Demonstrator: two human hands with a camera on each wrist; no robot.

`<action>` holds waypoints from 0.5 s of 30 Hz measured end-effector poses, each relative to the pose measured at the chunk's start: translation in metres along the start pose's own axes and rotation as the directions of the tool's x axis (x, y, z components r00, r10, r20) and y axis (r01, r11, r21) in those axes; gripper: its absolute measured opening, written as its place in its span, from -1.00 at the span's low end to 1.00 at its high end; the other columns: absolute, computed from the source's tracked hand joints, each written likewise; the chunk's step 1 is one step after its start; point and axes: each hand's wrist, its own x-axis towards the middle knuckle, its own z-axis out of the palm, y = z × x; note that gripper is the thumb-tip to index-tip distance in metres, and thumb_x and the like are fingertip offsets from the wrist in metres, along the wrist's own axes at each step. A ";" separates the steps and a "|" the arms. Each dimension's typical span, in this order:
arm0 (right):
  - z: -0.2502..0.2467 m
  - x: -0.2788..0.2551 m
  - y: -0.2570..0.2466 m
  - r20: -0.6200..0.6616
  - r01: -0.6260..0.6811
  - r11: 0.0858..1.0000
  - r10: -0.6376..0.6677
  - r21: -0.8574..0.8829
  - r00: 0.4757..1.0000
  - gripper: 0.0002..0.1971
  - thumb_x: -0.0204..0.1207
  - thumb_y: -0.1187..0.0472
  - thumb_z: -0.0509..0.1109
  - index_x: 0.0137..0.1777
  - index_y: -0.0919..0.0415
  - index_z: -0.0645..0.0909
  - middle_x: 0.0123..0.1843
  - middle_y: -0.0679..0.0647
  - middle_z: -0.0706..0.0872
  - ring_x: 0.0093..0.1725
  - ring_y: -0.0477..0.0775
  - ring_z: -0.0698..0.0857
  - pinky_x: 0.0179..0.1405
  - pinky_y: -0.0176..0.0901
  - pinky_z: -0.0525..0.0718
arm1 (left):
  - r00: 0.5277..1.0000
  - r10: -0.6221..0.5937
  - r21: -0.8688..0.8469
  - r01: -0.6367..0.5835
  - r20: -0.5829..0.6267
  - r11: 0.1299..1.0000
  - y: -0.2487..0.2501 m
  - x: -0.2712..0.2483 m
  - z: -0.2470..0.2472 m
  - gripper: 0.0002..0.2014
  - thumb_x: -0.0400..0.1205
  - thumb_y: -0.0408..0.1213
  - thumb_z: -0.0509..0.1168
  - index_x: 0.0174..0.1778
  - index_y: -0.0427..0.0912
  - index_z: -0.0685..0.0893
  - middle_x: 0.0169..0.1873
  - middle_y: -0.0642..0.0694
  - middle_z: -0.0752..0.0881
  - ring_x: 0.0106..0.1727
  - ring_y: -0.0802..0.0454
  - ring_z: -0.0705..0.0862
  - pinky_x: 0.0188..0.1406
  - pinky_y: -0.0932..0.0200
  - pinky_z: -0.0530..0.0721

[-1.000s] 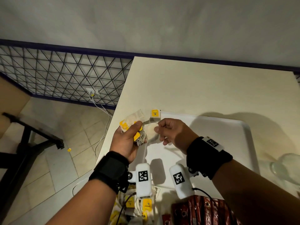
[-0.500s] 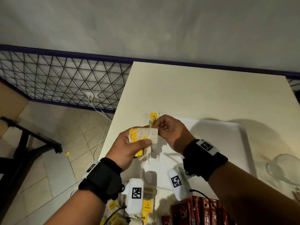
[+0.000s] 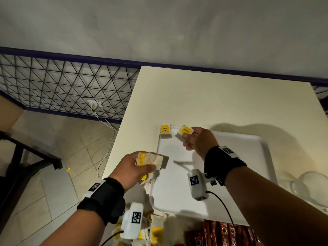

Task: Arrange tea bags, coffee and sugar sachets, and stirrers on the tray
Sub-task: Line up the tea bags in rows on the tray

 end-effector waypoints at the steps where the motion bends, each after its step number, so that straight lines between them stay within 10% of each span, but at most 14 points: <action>1: 0.000 0.007 0.002 -0.007 -0.014 1.000 0.014 -0.025 1.000 -0.88 0.56 0.34 0.38 -0.18 0.16 0.65 -0.41 0.19 0.66 -0.40 0.15 0.60 -0.36 -0.08 0.59 | 1.000 -0.016 0.026 0.016 0.011 1.000 -0.004 0.002 -0.001 -0.83 0.51 -0.46 0.48 -0.01 -0.19 0.76 -0.43 -0.04 0.70 -0.45 -0.01 0.58 -0.40 0.17 0.58; 7: 0.002 0.030 -0.008 0.022 0.096 0.841 -0.100 -0.532 0.995 -0.92 0.49 0.16 0.46 -0.08 0.12 0.67 -0.25 0.06 0.69 -0.24 0.14 0.64 -0.08 -0.02 0.66 | 0.996 -0.025 0.117 0.016 0.082 0.993 -0.011 0.007 -0.006 -0.70 0.53 -0.48 0.45 0.12 -0.07 0.74 -0.31 0.05 0.79 -0.36 0.19 0.70 -0.32 0.36 0.61; 15: 0.009 0.053 -0.018 0.025 0.044 0.712 -0.037 -0.700 0.999 -0.80 0.41 0.04 0.54 -0.10 0.10 0.63 -0.09 0.07 0.73 -0.05 0.11 0.65 -0.12 -0.22 0.49 | 0.991 -0.017 0.096 0.004 0.134 0.995 -0.013 0.008 -0.015 -0.66 0.52 -0.52 0.45 0.14 -0.07 0.75 -0.09 -0.18 0.82 -0.18 -0.06 0.79 -0.08 0.11 0.72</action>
